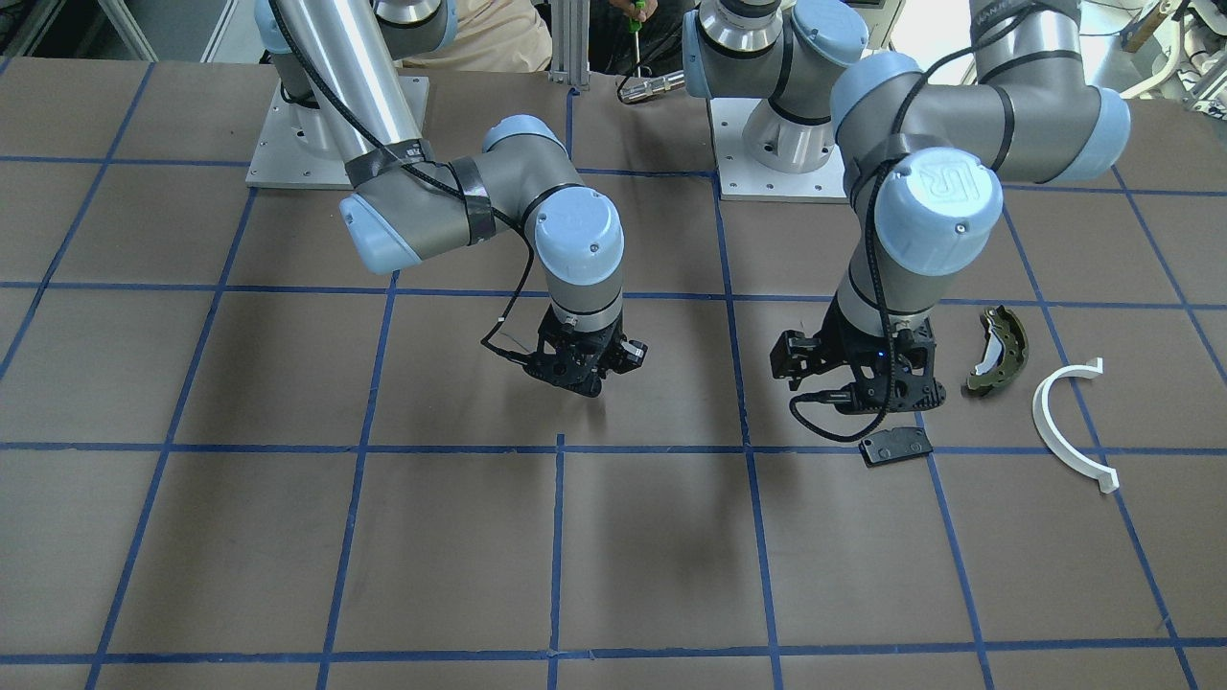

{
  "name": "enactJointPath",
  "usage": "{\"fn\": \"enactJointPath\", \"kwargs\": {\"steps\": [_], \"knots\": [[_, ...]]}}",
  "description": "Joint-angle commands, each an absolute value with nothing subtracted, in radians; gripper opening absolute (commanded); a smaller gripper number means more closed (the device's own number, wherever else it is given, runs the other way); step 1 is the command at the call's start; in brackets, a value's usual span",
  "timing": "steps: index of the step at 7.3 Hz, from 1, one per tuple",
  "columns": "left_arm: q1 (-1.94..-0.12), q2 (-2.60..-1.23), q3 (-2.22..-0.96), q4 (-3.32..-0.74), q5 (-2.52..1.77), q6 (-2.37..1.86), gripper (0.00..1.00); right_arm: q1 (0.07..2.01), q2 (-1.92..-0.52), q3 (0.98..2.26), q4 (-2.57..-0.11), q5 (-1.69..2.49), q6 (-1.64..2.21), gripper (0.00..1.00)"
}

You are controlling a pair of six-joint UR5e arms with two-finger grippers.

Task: Place bearing gear from tray to pile

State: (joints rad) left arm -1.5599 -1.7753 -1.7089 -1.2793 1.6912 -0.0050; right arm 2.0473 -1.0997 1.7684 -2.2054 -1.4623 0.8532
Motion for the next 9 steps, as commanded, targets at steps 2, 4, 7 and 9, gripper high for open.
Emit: {"fn": "enactJointPath", "kwargs": {"steps": [2,4,7,9], "knots": [[-1.606,-1.712,-1.577,-1.415,1.567,-0.023,1.0,2.042,-1.107,1.766,-2.214,-1.512,0.803,1.0],[-1.606,-1.663,-1.465,-1.602,1.566,-0.029,1.0,1.982,-1.153,1.767,-2.198,-1.538,0.578,1.0],[-1.611,-1.622,-1.474,-1.648,1.562,-0.023,1.0,1.803,-1.291,1.766,-2.07,-1.537,0.319,1.0],[-1.612,-1.618,-1.48,-1.643,1.56,-0.025,1.0,1.659,-1.382,1.761,-1.976,-1.532,0.145,1.0]]}}
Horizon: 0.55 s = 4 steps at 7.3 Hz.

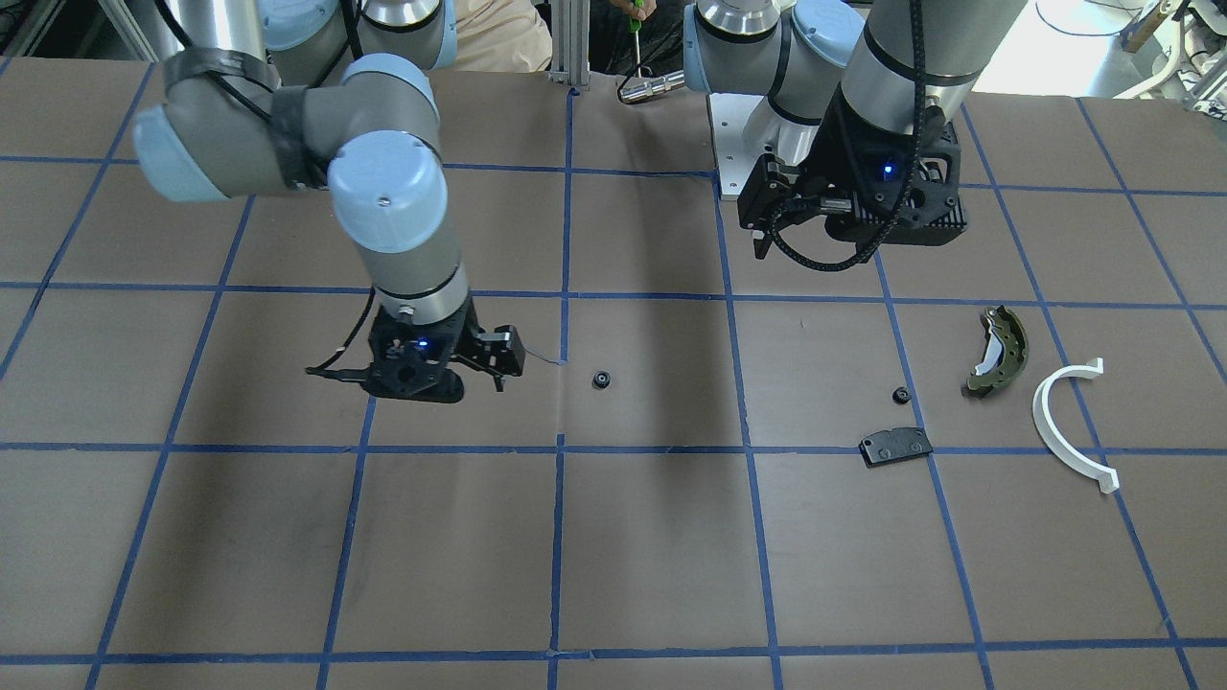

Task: Place bearing gear from tray to pile

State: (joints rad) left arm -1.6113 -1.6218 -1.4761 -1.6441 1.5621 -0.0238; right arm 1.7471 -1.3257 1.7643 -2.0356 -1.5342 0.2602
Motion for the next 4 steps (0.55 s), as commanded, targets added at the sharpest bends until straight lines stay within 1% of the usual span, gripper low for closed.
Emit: {"fn": "enactJointPath", "kwargs": {"steps": [1,2,3,4], "knots": [[-1.614,-1.63,-1.482,-1.643,1.56,-0.028,1.0,1.61,-1.414,1.759,-1.927,-1.539,0.083,1.0],[-1.612,-1.655,-1.47,-1.64,1.559,-0.037,1.0,1.577,-1.436,1.749,-1.867,-1.537,0.03,1.0],[-1.612,-1.675,-1.491,-1.64,1.559,-0.041,1.0,1.563,-1.459,1.706,-1.797,-1.54,0.003,1.0],[-1.621,-1.716,-1.544,-1.623,1.559,-0.057,1.0,1.552,-1.466,1.616,-1.651,-1.552,0.0,1.0]]}}
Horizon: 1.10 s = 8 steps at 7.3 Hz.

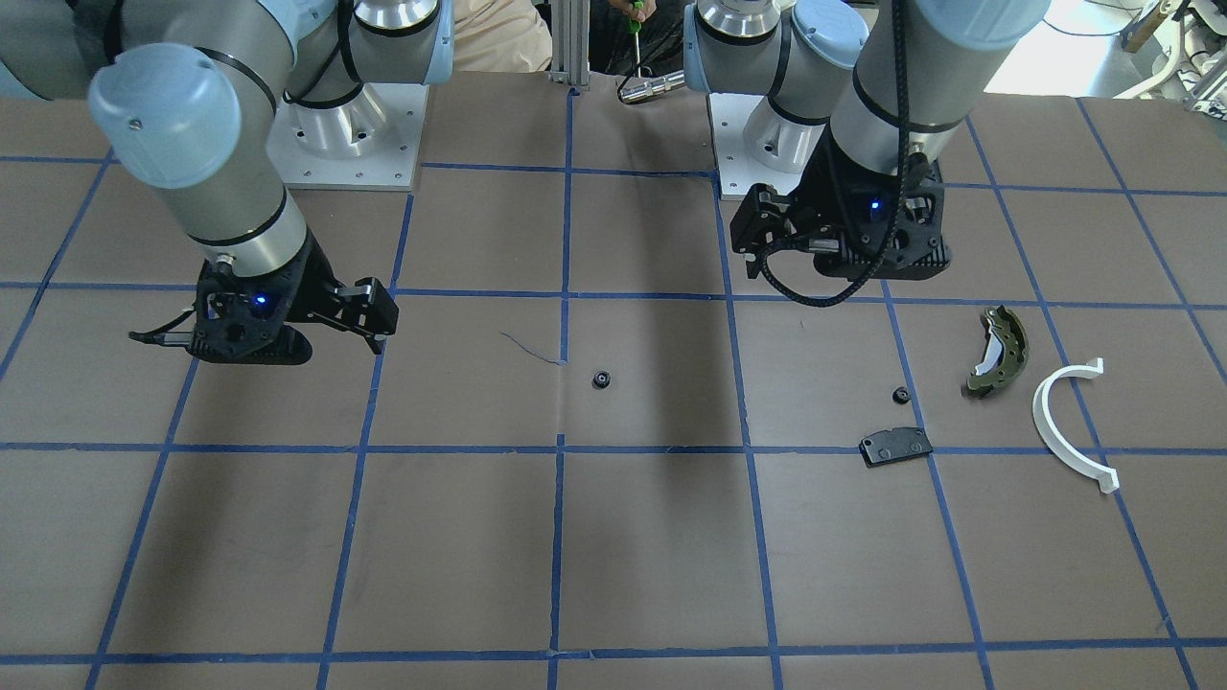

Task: Place bearing gear from tray to pile

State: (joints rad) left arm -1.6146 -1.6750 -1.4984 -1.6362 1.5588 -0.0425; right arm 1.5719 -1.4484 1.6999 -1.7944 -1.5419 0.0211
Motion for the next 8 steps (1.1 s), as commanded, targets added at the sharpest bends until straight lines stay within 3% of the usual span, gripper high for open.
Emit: {"fn": "enactJointPath", "kwargs": {"steps": [1,5,8], "knots": [[-1.644,-1.762,-1.619,-1.471,1.53,-0.134,1.0,1.552,-1.465,1.535,-1.555,-1.563,-0.011,1.0],[-1.863,-1.891,-1.88,-0.997,1.539,-0.406,1.0,1.549,-1.476,1.517,-1.539,-1.557,-0.028,1.0],[-1.902,-1.956,-1.922,-0.854,1.539,-0.431,1.0,1.551,-1.494,1.519,-1.523,-1.592,-0.017,1.0]]}}
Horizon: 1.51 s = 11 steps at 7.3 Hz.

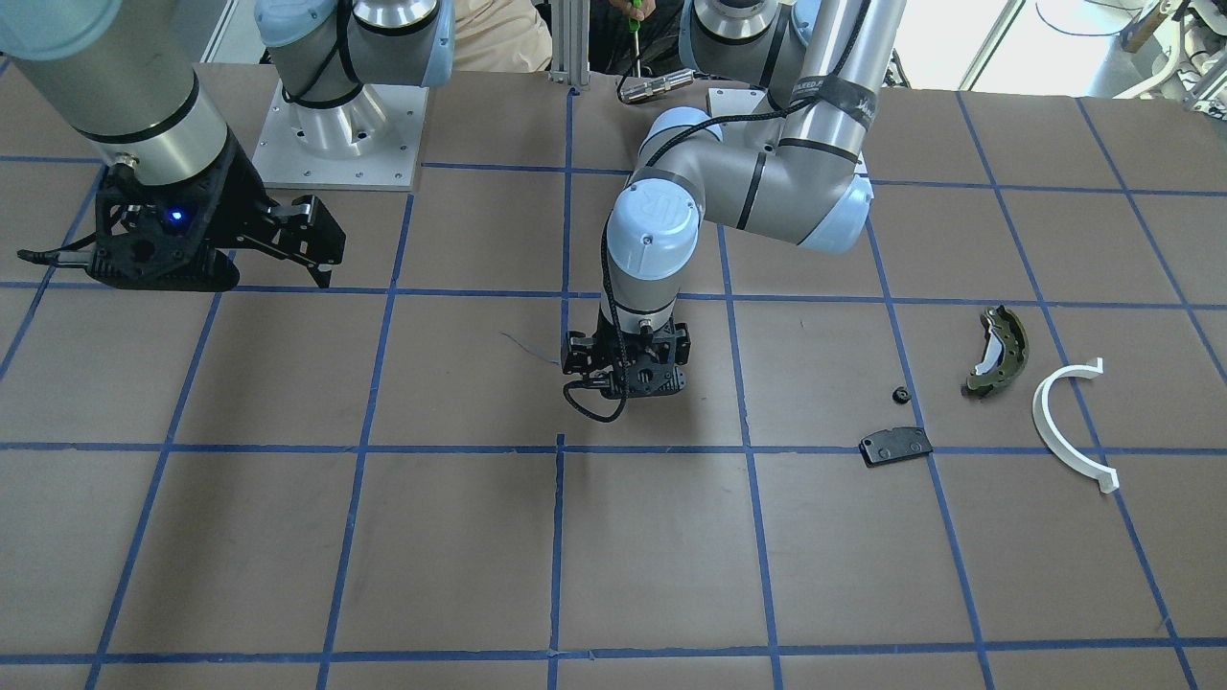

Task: Place bearing gear from tray to pile

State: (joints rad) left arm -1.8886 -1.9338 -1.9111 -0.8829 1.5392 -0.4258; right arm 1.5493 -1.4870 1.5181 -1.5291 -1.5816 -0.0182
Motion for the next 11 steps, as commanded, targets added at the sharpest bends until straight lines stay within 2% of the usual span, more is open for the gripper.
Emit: {"fn": "enactJointPath", "kwargs": {"steps": [1,9,10,11], "knots": [[-1.917,-1.956,-1.931,-0.856,1.54,-0.431,0.97,1.554,-1.502,1.52,-1.525,-1.586,-0.017,1.0],[-1.924,-1.988,-1.96,-0.778,1.539,-0.433,0.97,1.552,-1.509,1.528,-1.519,-1.588,0.012,1.0],[-1.924,-1.99,-1.962,-0.779,1.539,-0.431,0.82,1.552,-1.509,1.528,-1.519,-1.588,0.012,1.0],[-1.924,-1.99,-1.962,-0.781,1.539,-0.425,0.56,1.552,-1.509,1.528,-1.52,-1.588,0.012,1.0]]}}
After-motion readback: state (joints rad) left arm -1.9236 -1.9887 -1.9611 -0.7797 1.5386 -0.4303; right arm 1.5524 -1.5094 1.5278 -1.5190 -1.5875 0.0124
